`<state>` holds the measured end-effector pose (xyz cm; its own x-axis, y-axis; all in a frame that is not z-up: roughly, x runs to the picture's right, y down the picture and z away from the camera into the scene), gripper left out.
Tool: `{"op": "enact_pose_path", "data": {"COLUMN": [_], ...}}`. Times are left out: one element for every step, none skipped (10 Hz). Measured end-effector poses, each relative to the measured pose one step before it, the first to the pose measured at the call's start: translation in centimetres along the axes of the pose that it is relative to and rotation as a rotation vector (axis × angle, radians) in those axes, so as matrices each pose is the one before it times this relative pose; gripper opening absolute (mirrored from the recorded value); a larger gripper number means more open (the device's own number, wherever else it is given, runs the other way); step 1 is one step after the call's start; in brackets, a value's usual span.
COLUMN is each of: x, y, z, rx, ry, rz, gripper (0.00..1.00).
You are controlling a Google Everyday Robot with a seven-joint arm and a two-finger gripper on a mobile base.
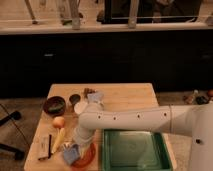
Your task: Wipe red bowl with sponge
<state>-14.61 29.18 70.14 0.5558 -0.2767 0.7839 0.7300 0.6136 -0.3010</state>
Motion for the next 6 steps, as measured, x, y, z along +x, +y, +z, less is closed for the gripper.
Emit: {"op": "enact_pose_path", "data": {"x": [0.116,0.271,0.467,0.340,0.599,0.358], "y": [0.052,0.141,0.209,0.083,0.005,-0.162], "z": [0.226,0.204,-0.035,-0.093,-0.209,-0.156], "rx": [-0.00077,-0.00053,0.00131,0.00129,-0.00027,0.00042], "ry": [-0.00607,-0.00549,-0.00037,0.00225,0.00825,0.00539], "rz": [0.00550,0.00930,0.01325,0.00789,0.00939,0.00346], "gripper": [0.00,0.00,0.00,0.00,0.00,0.00]}}
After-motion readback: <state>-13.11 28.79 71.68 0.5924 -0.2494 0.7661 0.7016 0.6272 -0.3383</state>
